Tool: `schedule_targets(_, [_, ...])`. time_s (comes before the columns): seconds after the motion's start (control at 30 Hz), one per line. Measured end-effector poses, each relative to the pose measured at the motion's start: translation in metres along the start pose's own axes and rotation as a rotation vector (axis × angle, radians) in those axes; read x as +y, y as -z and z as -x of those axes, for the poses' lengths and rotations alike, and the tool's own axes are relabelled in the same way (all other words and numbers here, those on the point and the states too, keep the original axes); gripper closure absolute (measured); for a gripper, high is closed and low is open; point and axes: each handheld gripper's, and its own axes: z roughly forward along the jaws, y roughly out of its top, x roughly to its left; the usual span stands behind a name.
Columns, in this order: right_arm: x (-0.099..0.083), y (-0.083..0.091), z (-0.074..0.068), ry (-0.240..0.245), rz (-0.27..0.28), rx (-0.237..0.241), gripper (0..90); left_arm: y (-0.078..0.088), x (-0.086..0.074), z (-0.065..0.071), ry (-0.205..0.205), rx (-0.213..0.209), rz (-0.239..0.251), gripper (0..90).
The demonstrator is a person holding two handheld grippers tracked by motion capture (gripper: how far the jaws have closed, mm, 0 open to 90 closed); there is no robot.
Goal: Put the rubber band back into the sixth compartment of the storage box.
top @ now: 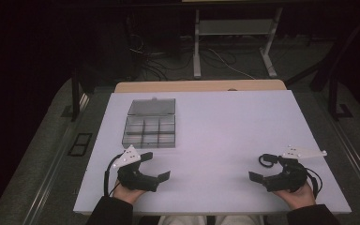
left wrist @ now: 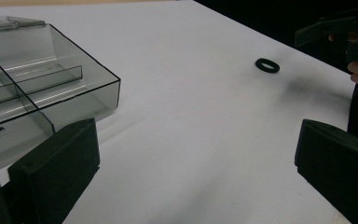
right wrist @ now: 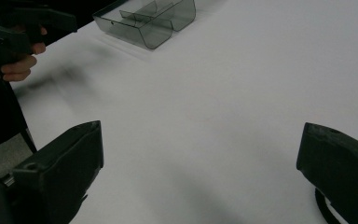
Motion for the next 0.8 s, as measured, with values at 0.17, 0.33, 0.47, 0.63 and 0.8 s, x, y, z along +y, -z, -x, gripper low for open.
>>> schedule_targets(0.17, [-0.0005, 0.0, -0.0004, 0.005, -0.008, 0.006, 0.0, -0.0002, 0.0, 0.0, -0.001, -0.002, -0.003, 0.0])
schedule_targets(0.33, [-0.0005, -0.0002, -0.0003, 0.006, -0.012, 0.014, 0.0, 0.0, -0.0001, -0.0004, 0.004, -0.004, -0.001, 0.0])
schedule_targets(0.47, [-0.0004, -0.0015, -0.0002, 0.012, -0.028, 0.023, 0.0, 0.0001, -0.0001, -0.0003, 0.004, -0.006, -0.002, 0.0])
schedule_targets(0.63, [0.0006, -0.002, -0.0014, 0.019, -0.035, 0.029, 0.0, 0.0002, -0.0004, -0.0004, 0.005, -0.004, -0.003, 0.0])
schedule_targets(0.8, [0.004, 0.0001, -0.0033, 0.027, -0.041, 0.039, 0.0, 0.0001, -0.0009, -0.0003, 0.003, 0.0, -0.008, 0.0])
